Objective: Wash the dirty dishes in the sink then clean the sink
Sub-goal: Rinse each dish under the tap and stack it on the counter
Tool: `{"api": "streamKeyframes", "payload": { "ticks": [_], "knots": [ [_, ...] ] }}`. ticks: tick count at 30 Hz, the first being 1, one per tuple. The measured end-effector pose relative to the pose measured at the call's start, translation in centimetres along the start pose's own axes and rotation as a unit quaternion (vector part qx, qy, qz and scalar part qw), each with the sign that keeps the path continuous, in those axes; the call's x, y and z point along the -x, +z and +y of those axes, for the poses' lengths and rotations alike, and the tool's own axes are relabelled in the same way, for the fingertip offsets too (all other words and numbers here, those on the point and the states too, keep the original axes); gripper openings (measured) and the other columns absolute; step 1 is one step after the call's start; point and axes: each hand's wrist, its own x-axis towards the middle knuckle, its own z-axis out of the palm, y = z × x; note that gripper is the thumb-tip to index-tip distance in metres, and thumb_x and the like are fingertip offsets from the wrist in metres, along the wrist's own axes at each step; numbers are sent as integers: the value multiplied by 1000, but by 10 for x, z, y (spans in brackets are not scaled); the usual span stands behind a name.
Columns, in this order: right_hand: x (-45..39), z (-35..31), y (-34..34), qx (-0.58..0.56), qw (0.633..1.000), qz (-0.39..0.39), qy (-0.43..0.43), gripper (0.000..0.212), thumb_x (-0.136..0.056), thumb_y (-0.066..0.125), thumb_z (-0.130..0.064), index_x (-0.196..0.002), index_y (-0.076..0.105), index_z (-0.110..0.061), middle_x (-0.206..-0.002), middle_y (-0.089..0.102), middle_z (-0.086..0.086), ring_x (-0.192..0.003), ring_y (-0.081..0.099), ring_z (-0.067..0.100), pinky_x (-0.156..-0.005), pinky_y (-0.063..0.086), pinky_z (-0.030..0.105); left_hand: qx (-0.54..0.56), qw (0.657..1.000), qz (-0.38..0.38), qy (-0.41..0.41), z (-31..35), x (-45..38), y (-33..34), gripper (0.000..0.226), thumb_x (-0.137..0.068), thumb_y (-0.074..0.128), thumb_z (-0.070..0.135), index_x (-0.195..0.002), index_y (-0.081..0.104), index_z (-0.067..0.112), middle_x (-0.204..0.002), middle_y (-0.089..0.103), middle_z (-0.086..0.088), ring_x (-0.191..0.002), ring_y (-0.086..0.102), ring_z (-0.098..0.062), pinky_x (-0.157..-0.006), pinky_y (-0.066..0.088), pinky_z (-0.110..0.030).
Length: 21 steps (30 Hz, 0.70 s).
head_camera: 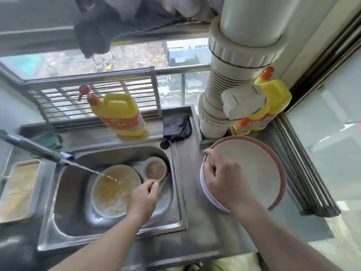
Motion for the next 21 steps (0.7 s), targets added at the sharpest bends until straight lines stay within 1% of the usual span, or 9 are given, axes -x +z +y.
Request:
{"api": "streamKeyframes", "payload": {
  "ticks": [2, 5, 10, 12, 14, 15, 17, 19, 21],
  "knots": [
    [-5, -33, 45, -24, 997, -66, -13, 34, -99, 56, -23, -130, 67, -25, -96, 74, 1, -84, 66, 23, -72, 51, 37, -55, 996, -14, -66, -42, -10, -27, 19, -103, 56, 28, -109, 71, 37, -104, 74, 13, -101, 67, -17, -82, 50, -33],
    [-8, -65, 120, -36, 978, -205, 4, 31, -102, 50, -25, -128, 65, -25, -114, 73, 4, -105, 65, 27, -86, 54, 42, -109, 976, -36, -186, -103, -30, -63, 33, -99, 56, 21, -129, 72, 22, -128, 71, -5, -114, 64, -29, -97, 52, -35],
    [-19, -78, 240, 66, 918, -386, 59, 27, -99, 44, -15, -119, 63, -14, -117, 69, 13, -103, 65, 34, -82, 56, 40, -48, 941, -22, -334, -179, -63, -103, 55, -100, 56, 24, -154, 51, 17, -140, 63, -18, -123, 63, -39, -104, 52, -39],
    [-27, -71, 279, 115, 899, -415, 79, 24, -98, 47, -13, -117, 62, -10, -117, 69, 15, -104, 67, 36, -76, 52, 37, 6, 936, -26, -351, -197, -78, -104, 62, -100, 55, 15, -159, 41, 12, -133, 64, -25, -101, 69, -42, -87, 57, -41],
    [-37, -62, 314, 172, 877, -442, 80, 33, -98, 50, -8, -129, 58, -3, -128, 66, 19, -114, 67, 37, -83, 53, 39, 28, 936, -35, -350, -209, -92, -102, 59, -99, 54, 9, -156, 40, 5, -123, 66, -27, -80, 64, -36, -69, 50, -37],
    [-42, -59, 330, 198, 867, -452, 72, 39, -98, 51, -7, -136, 54, 1, -134, 62, 22, -120, 65, 38, -89, 54, 41, 27, 937, -34, -346, -213, -98, -100, 56, -99, 55, 8, -153, 42, 4, -124, 65, -27, -86, 66, -38, -71, 53, -39],
    [-50, -55, 355, 229, 860, -452, 60, 51, -97, 56, -7, -145, 43, 4, -141, 58, 22, -125, 64, 38, -96, 54, 43, 5, 942, -23, -336, -218, -108, -99, 47, -98, 56, 8, -145, 48, 6, -131, 63, -26, -110, 67, -43, -90, 58, -46],
    [-55, -53, 371, 243, 864, -436, 61, 57, -95, 61, -8, -147, 38, 4, -136, 64, 20, -121, 67, 37, -93, 56, 41, -55, 940, -8, -336, -220, -115, -101, 46, -99, 54, 13, -145, 47, 8, -135, 60, -24, -117, 64, -42, -96, 57, -42],
    [-57, -55, 379, 274, 870, -409, 31, 51, -97, 56, -7, -144, 40, 5, -131, 67, 18, -117, 70, 33, -89, 58, 38, -83, 934, 0, -348, -222, -118, -102, 49, -102, 54, 20, -148, 43, 9, -139, 58, -24, -120, 62, -42, -99, 56, -42]
  ]
}}
